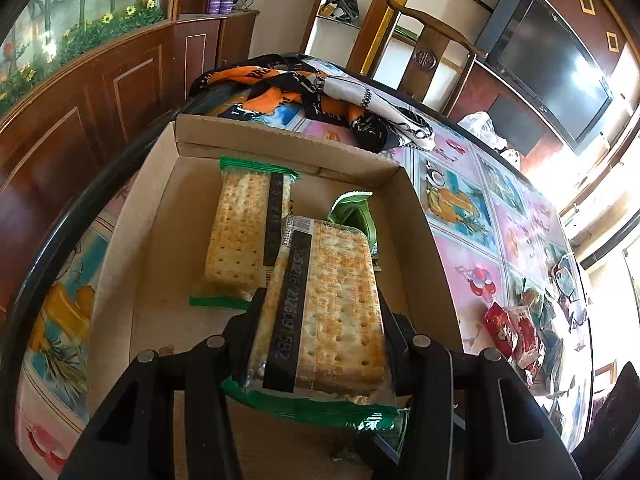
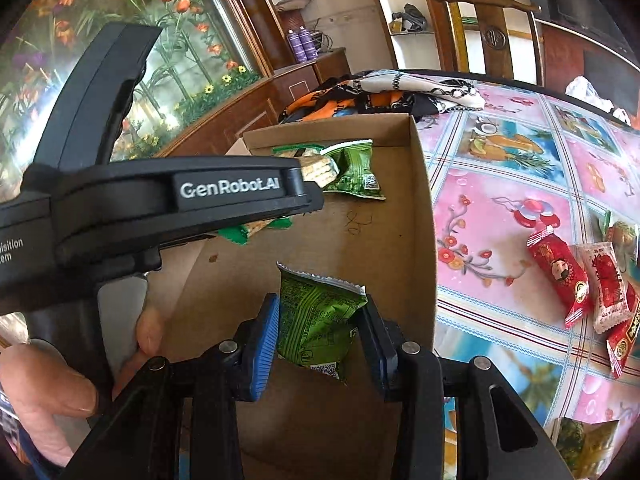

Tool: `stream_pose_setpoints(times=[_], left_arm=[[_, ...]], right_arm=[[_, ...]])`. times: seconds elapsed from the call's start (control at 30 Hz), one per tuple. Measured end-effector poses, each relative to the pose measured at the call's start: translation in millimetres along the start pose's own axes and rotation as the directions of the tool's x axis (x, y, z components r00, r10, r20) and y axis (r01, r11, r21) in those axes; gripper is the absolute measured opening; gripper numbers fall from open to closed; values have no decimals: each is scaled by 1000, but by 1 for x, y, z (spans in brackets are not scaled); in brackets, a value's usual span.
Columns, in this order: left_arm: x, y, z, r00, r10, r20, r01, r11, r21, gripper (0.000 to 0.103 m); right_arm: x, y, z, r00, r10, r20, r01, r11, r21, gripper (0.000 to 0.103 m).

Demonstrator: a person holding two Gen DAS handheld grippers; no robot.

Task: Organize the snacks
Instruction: 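Carry both snacks over the cardboard box and lower them inside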

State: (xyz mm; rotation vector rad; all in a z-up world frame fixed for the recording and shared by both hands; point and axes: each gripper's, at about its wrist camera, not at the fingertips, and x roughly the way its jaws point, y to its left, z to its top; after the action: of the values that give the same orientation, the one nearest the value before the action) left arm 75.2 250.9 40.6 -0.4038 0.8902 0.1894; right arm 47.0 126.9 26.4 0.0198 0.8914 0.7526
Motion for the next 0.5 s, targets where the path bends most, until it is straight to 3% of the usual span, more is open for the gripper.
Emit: stream_pose_setpoints(times=[0.5], left_arm=[[2,-5,0,1000,6,-2,-6,1000,24,47]], right_arm=[[-1,4,-3,1000,-11,13,11,1000,-20,44]])
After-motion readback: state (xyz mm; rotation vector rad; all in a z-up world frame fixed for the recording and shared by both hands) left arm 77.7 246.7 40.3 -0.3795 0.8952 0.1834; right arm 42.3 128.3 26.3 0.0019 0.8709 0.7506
